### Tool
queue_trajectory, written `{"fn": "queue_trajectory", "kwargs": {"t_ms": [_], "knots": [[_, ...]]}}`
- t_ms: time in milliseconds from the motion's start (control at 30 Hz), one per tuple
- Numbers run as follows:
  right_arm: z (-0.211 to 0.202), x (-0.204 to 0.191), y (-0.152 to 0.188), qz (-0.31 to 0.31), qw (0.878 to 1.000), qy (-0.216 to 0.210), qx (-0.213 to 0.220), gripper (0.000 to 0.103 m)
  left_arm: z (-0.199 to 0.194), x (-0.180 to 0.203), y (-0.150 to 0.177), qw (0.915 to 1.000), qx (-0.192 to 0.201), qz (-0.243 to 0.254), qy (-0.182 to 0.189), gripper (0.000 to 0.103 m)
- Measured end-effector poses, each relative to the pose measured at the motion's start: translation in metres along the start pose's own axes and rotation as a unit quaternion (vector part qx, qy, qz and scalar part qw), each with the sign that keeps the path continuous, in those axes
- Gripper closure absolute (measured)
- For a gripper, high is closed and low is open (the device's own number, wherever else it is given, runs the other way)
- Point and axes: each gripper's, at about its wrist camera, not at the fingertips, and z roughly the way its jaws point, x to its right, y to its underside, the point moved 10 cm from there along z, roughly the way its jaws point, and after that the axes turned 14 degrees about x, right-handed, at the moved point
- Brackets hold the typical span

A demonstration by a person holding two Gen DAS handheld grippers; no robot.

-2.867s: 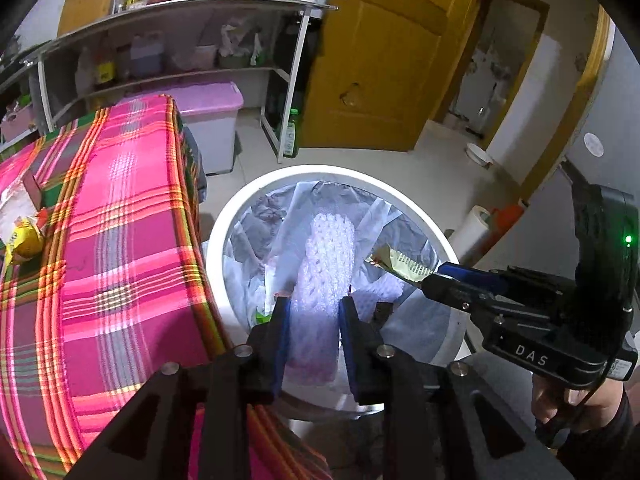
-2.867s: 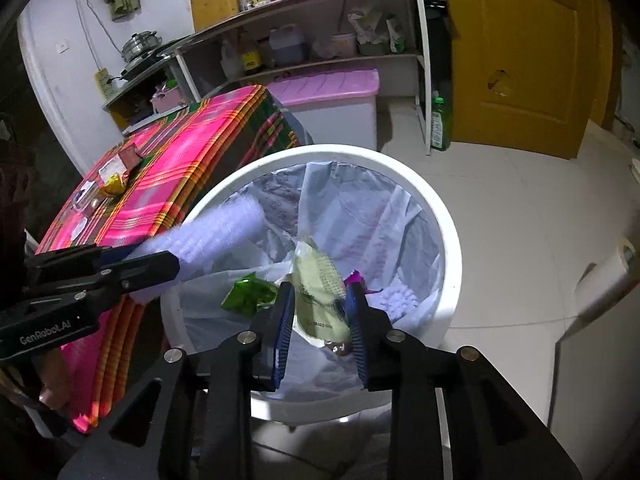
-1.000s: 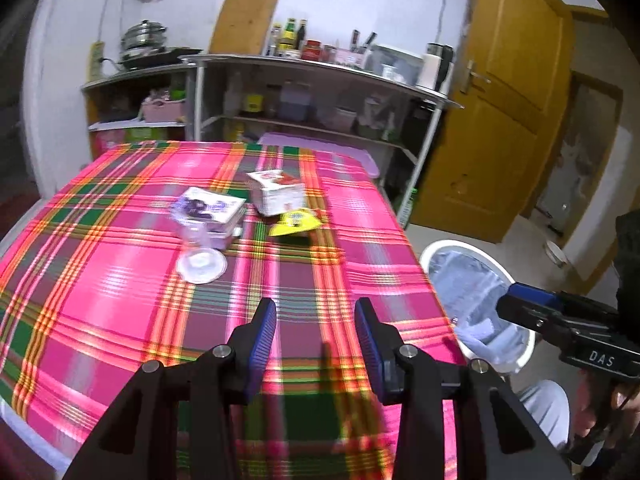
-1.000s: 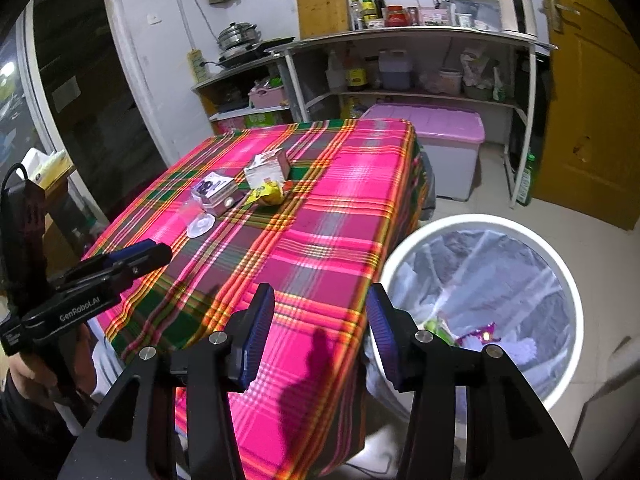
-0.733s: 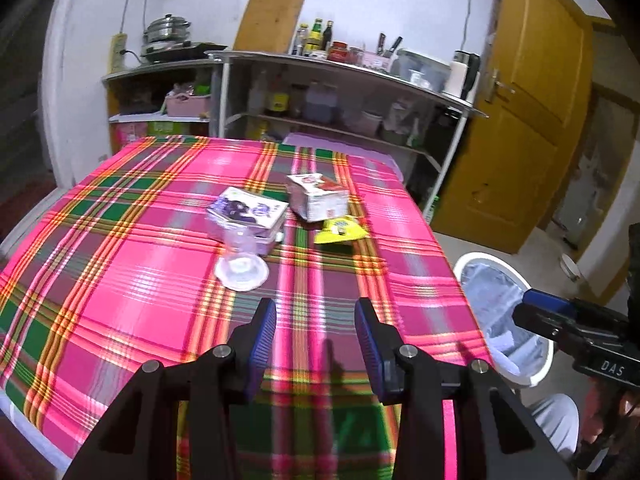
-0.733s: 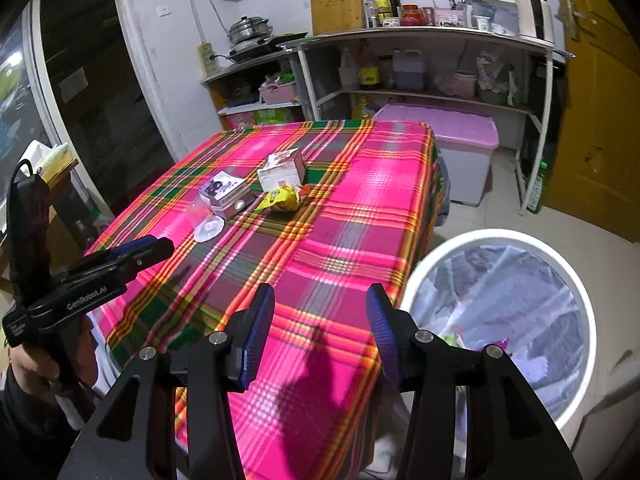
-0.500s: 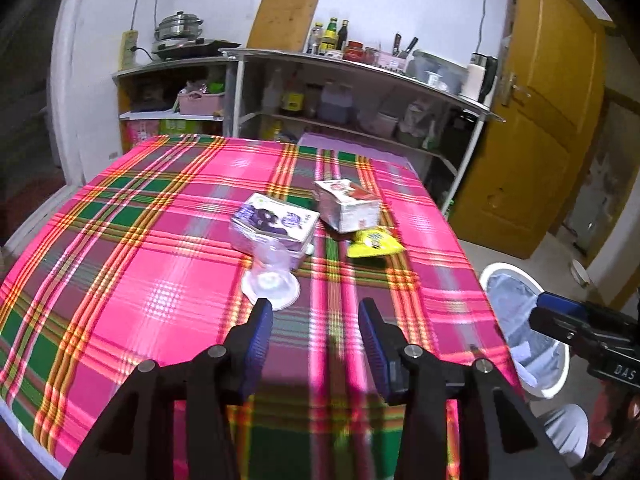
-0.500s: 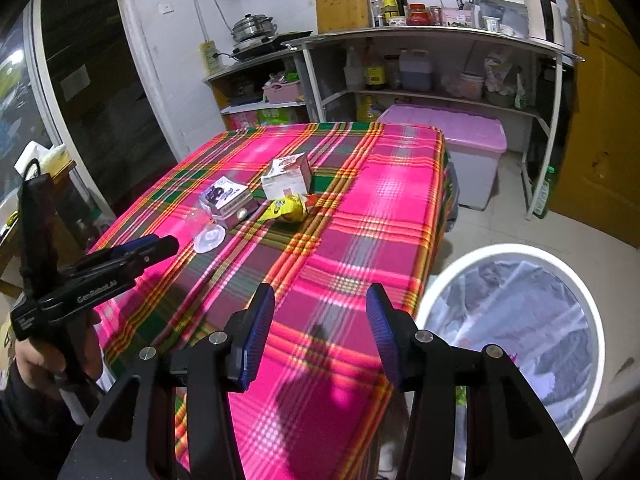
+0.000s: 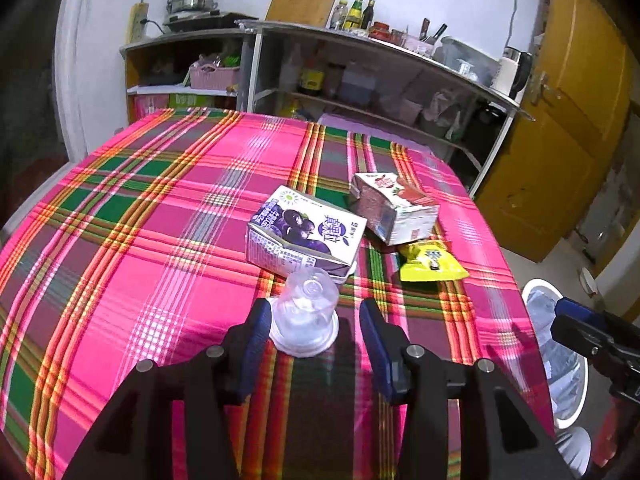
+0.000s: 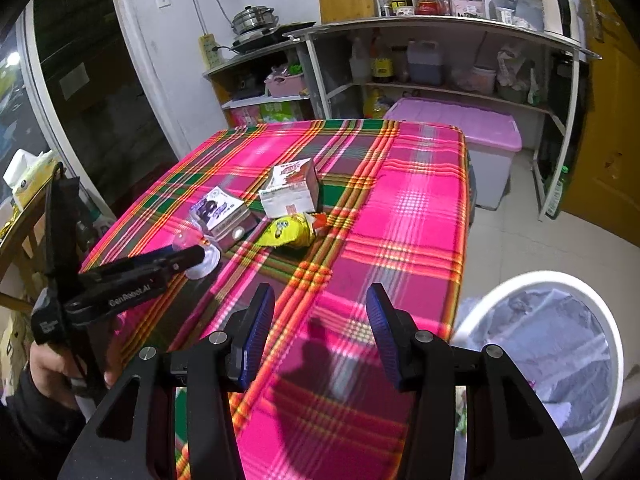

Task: Collect trash
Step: 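Grasp the upside-down clear plastic cup with the left gripper, then grasp the yellow chip bag with the right gripper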

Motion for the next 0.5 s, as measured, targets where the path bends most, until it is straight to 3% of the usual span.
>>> {"fn": "queue_trajectory", "kwargs": {"t_ms": [167,233,267,500], "knots": [[0.017,-0.006,-0.008,0.0,1.0,-0.004,-0.008,0.054,0.013,-0.009,0.004,0.9997,-0.013,-0.014,-0.014,0.057],[0.025,-0.009,-0.009,-0.002,1.0,-0.004,-0.014,0.054,0.015,-0.012,0.004,0.9997,-0.01,-0.017,-0.014,0.062],[0.029,-0.011,-0.01,-0.003,1.0,-0.004,-0.018,0.054,0.015,-0.012,0.004,0.9997,-0.01,-0.019,-0.014,0.07],[0.057,-0.022,-0.016,-0.007,0.999,-0.002,-0.036,0.049,0.004,-0.012,-0.002,0.9998,0.013,-0.015,-0.002,0.07]]}}
